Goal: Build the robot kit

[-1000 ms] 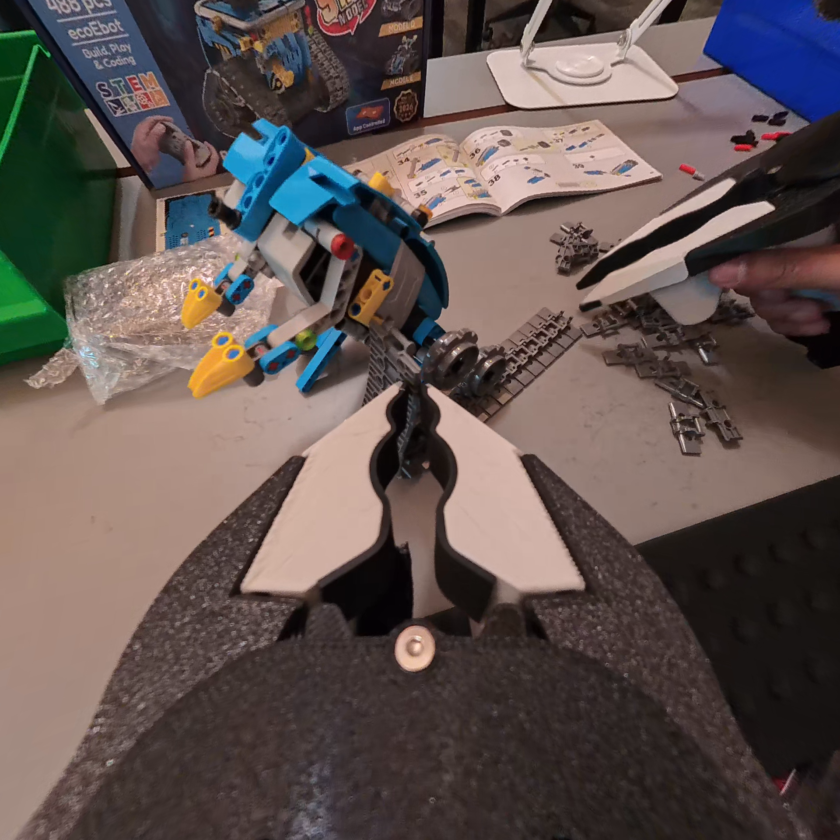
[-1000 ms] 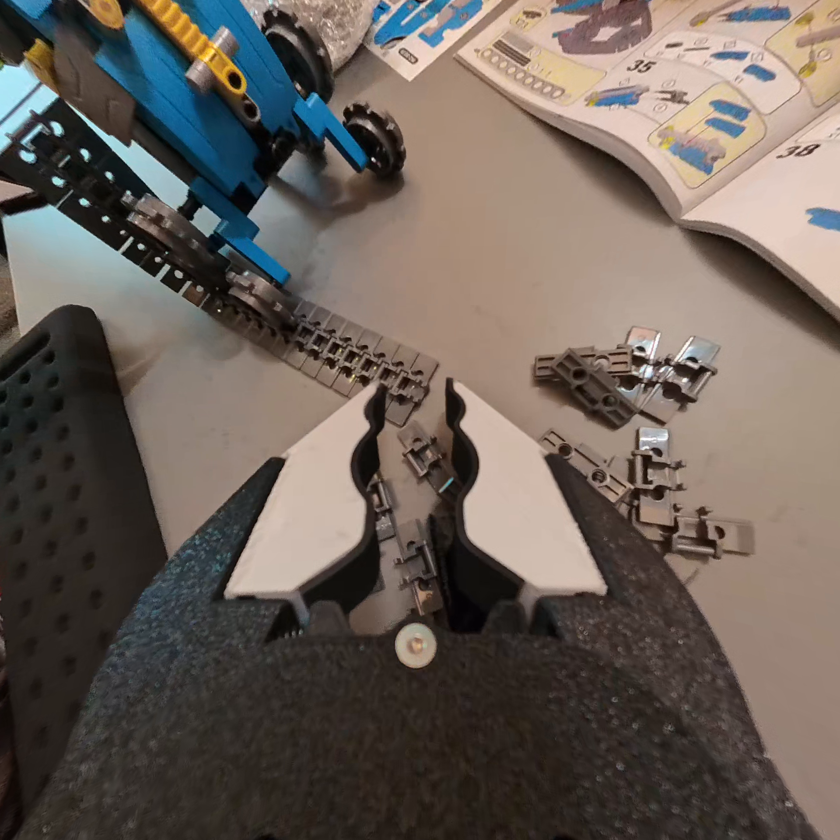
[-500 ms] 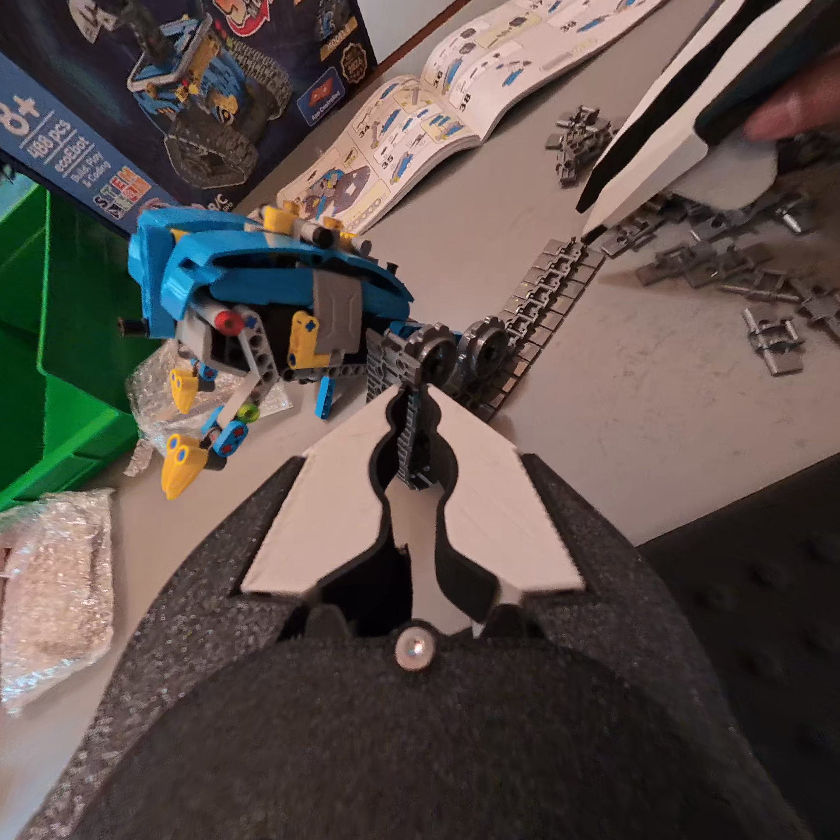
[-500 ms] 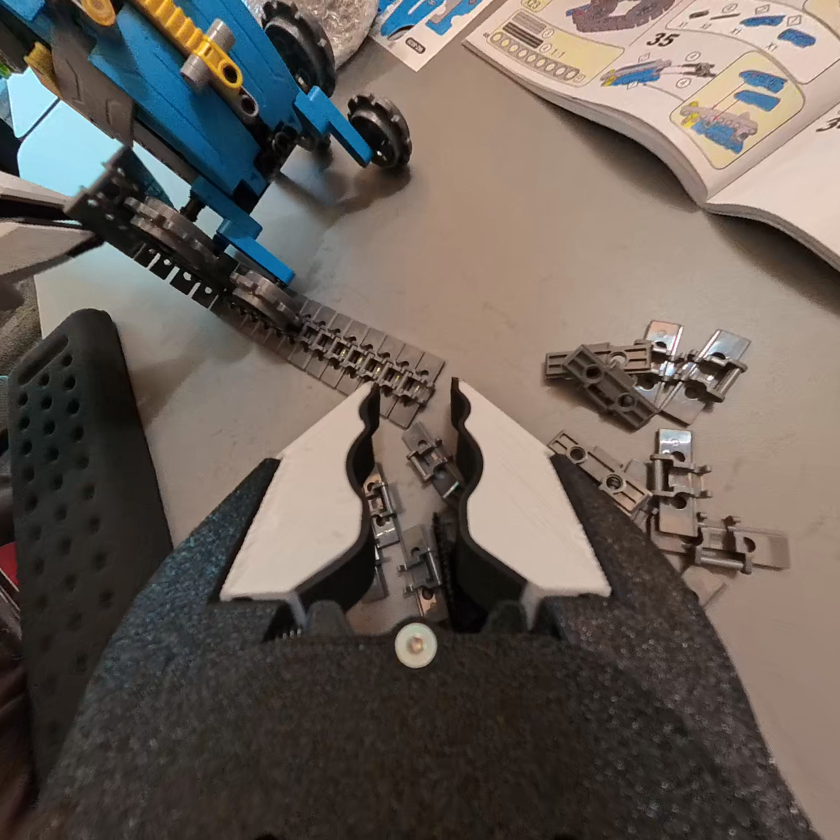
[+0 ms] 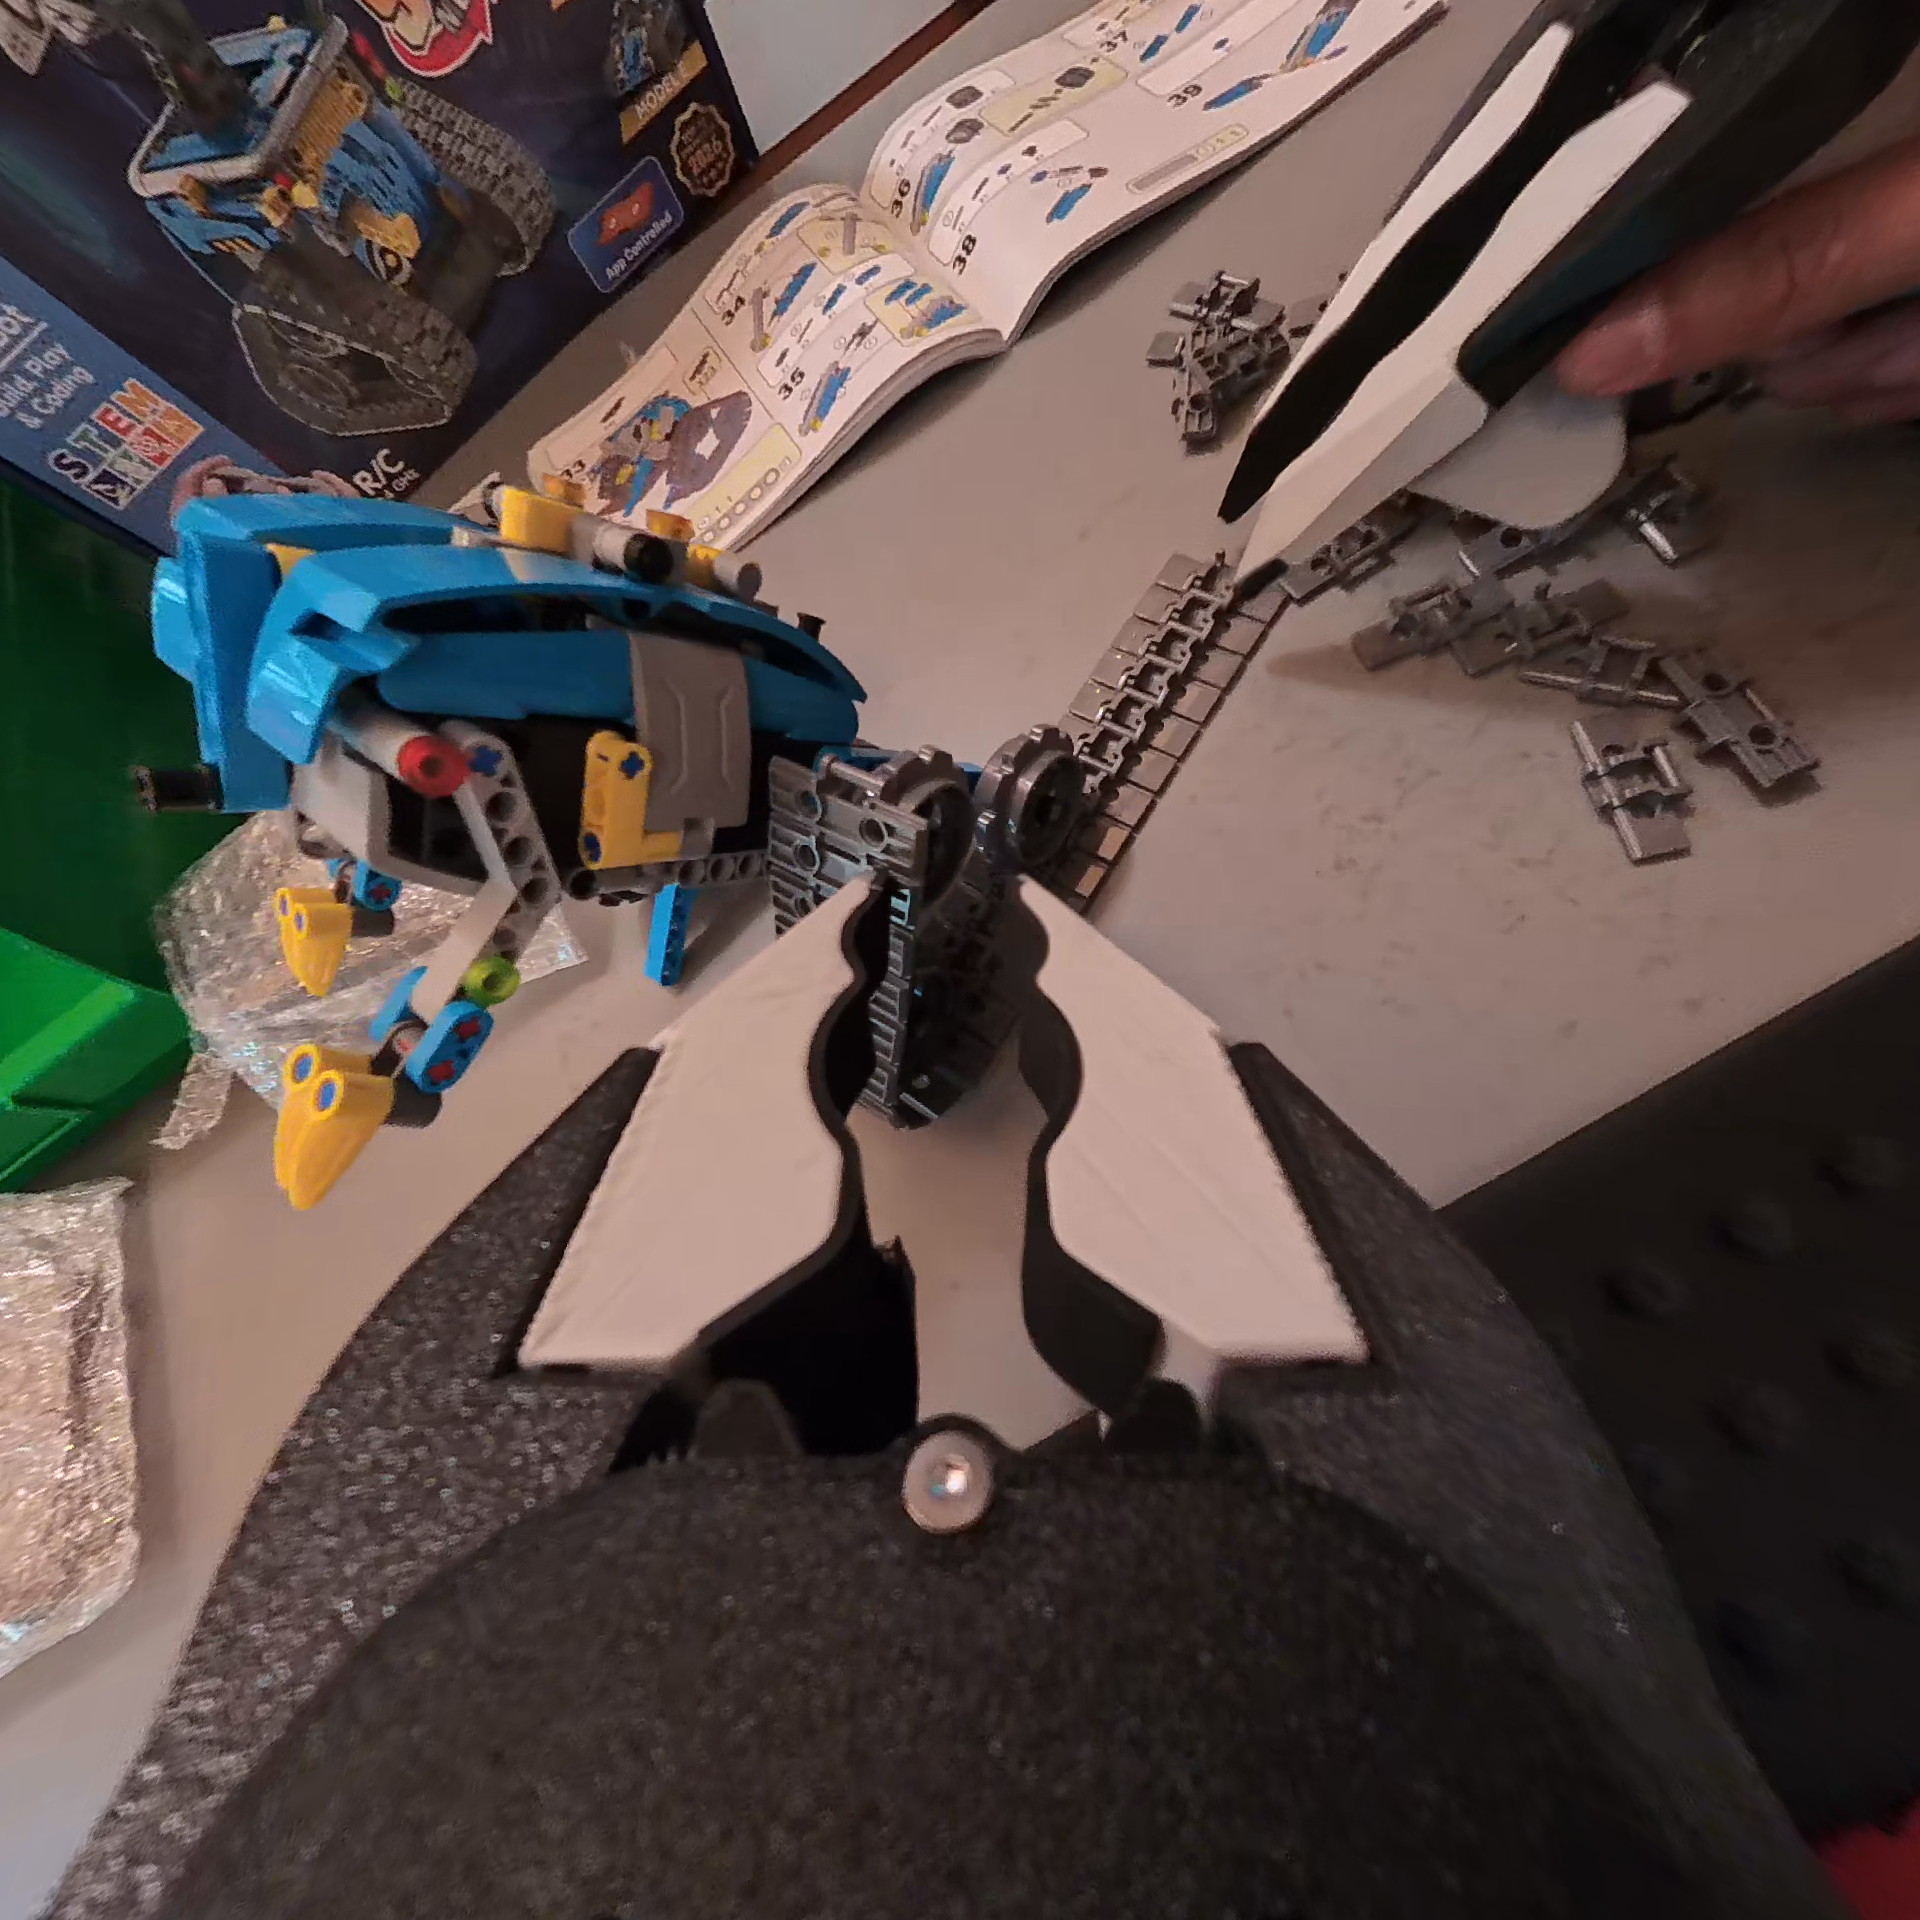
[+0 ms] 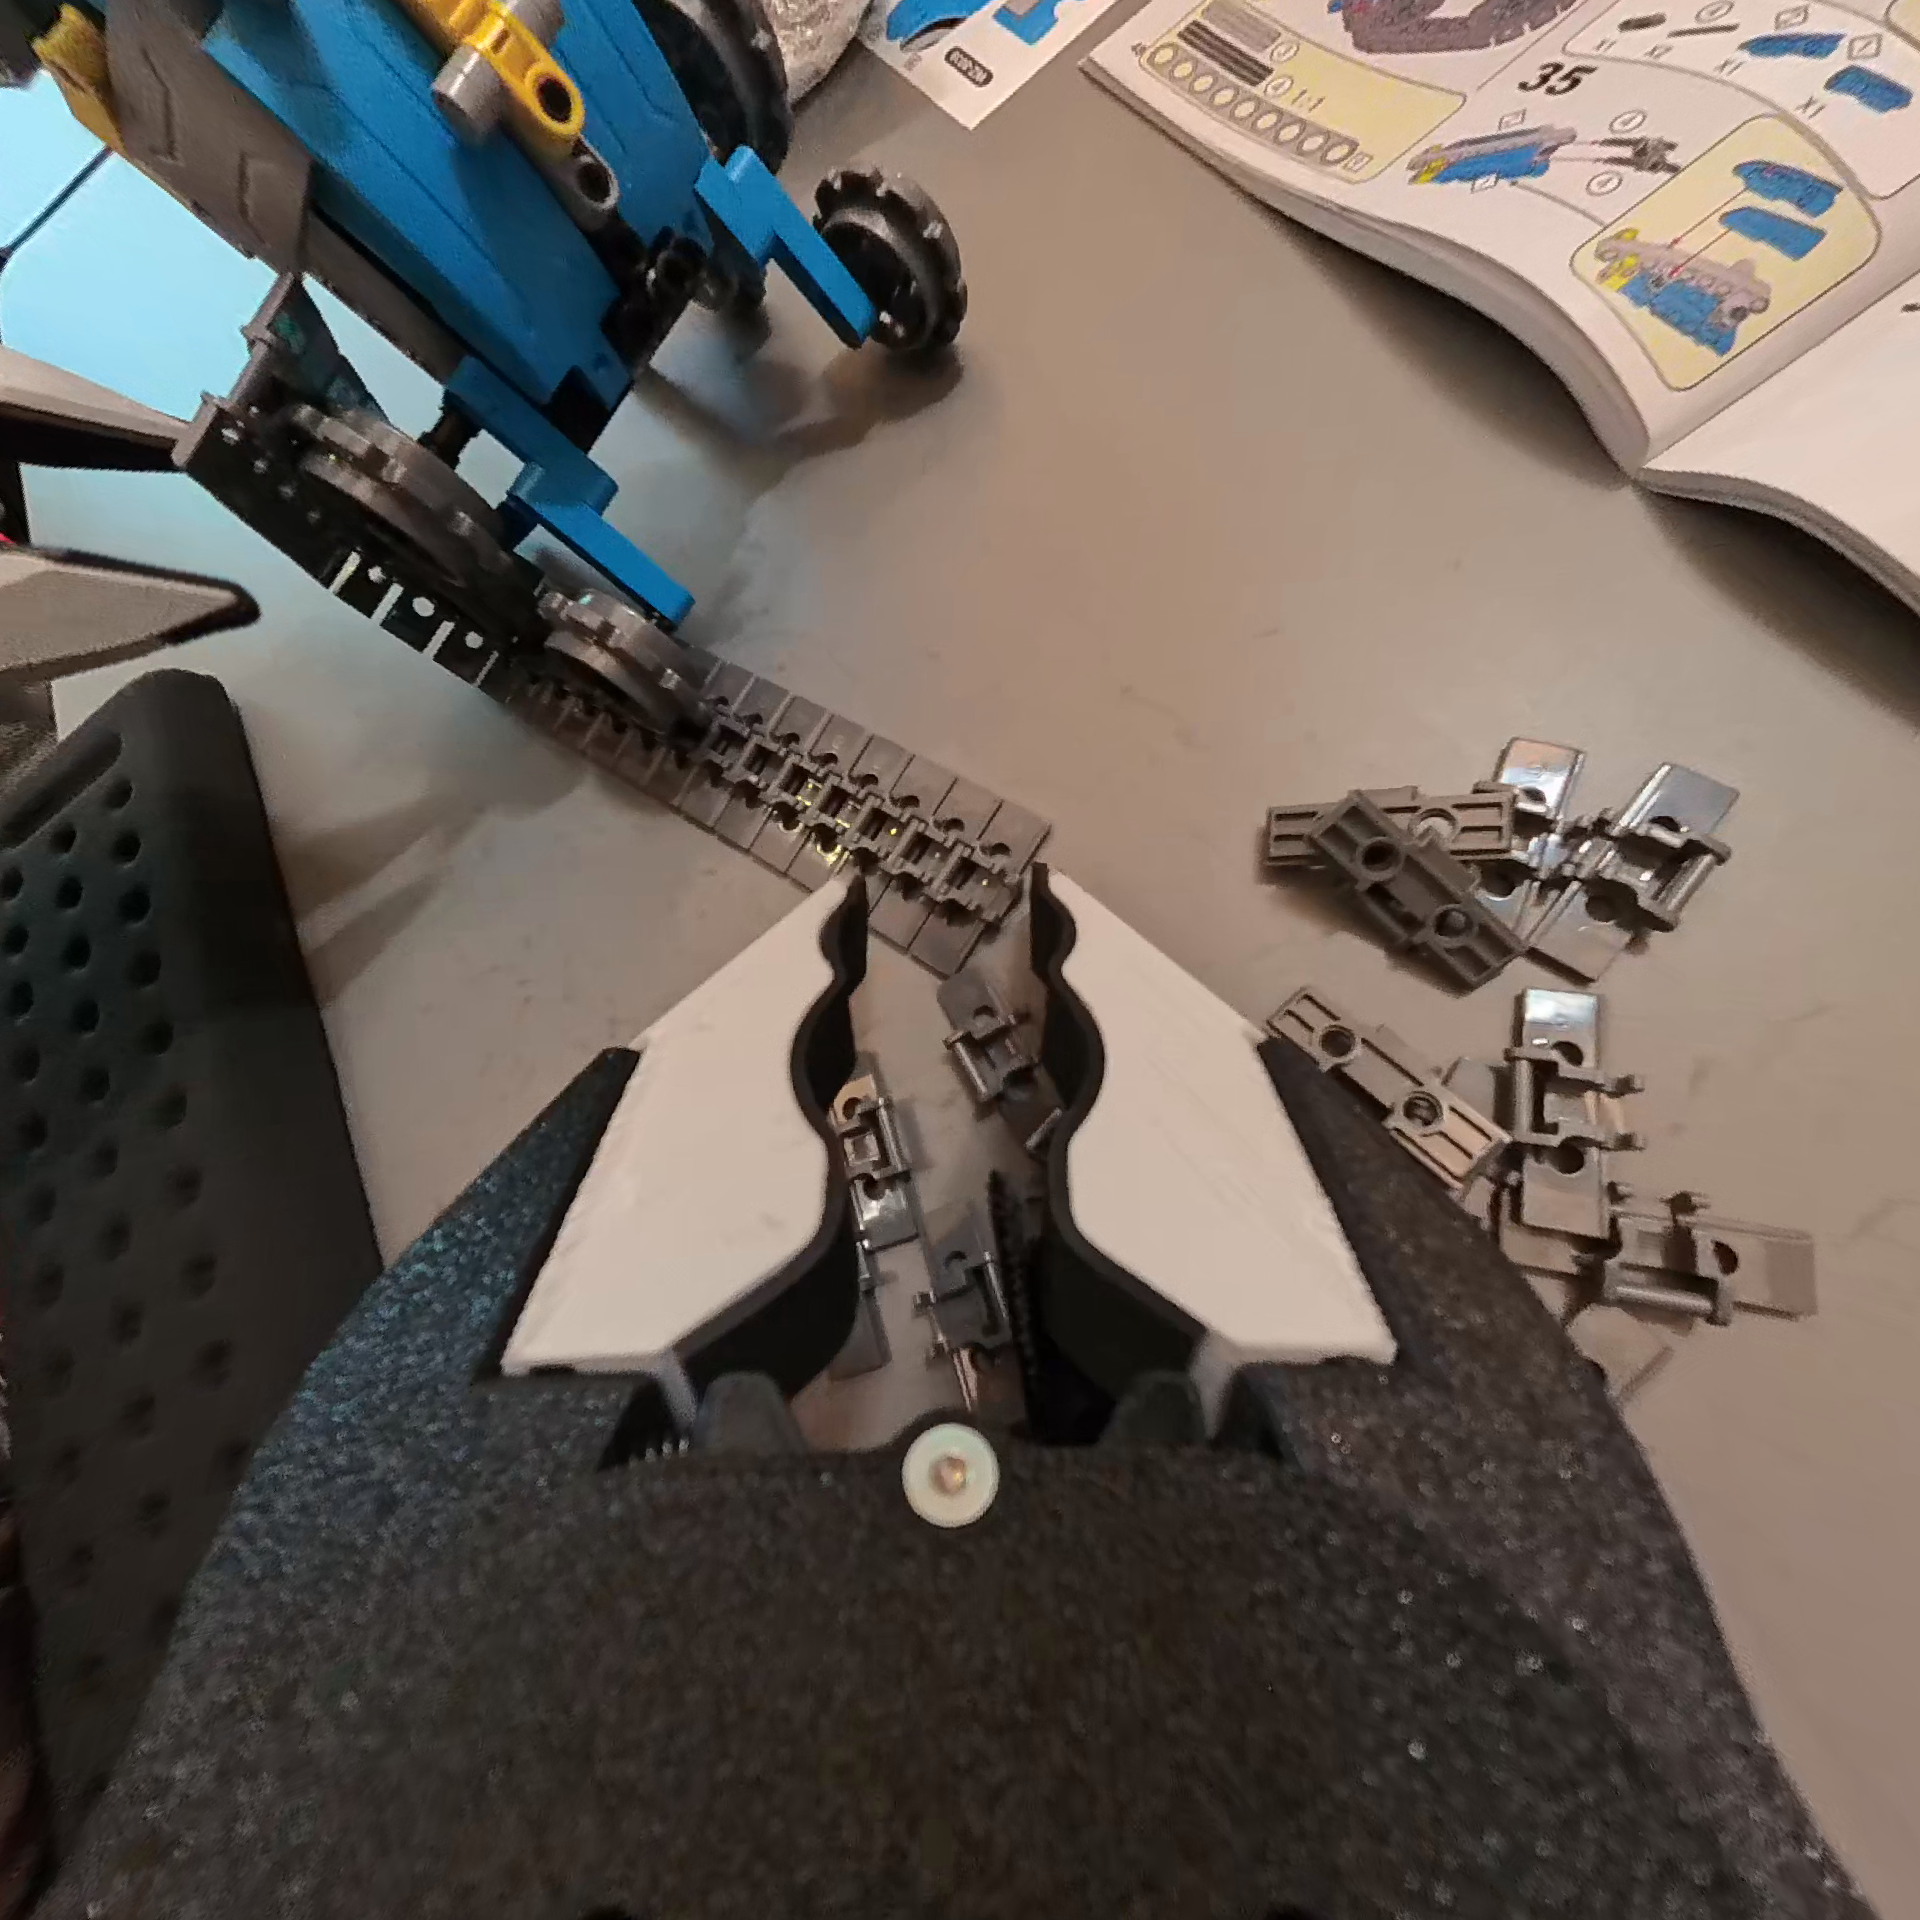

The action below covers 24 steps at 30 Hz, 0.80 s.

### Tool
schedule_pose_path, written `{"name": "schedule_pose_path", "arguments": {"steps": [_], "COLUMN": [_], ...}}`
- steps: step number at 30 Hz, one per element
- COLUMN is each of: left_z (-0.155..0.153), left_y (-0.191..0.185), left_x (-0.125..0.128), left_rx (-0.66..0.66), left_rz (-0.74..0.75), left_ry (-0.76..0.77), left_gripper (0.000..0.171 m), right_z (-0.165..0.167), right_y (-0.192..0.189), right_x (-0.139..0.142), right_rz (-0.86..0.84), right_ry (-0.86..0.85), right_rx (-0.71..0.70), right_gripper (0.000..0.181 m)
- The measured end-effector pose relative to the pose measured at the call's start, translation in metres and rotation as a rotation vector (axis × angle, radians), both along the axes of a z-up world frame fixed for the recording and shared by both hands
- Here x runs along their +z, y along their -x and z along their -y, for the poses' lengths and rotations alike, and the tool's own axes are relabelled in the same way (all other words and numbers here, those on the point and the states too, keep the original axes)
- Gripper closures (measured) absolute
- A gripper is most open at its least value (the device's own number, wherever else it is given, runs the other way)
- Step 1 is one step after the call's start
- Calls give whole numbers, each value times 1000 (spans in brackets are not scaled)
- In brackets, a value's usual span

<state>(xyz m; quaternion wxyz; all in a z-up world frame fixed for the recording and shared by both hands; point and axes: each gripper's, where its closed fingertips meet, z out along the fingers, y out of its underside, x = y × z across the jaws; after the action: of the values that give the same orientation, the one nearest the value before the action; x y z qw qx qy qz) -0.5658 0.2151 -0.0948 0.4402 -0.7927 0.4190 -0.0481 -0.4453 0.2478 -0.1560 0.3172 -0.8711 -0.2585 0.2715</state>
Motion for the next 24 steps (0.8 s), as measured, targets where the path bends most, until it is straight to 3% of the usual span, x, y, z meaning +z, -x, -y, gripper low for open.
{"name": "schedule_pose_path", "arguments": {"steps": [4,7,10,18,24], "left_z": [2,1,0,8,13], "left_y": [1,6,11,2,-22], "left_x": [0,-1,-2,14,13], "left_rx": [-9,-2,-2,-91,-172], "left_rz": [36,51,67,155,128], "left_ry": [21,30,39,25,25], "left_gripper": [148,143,142,140,140], "right_z": [1,12,12,8,-3], "right_y": [-2,6,7,9,1], "right_x": [5,5,-3,-10,-11], "right_rz": [-15,-33,46,122,109], "right_ry": [-2,35,7,1,43], "right_rx": [8,87,105,82,5], "right_gripper": [147,132,129,132,149]}}
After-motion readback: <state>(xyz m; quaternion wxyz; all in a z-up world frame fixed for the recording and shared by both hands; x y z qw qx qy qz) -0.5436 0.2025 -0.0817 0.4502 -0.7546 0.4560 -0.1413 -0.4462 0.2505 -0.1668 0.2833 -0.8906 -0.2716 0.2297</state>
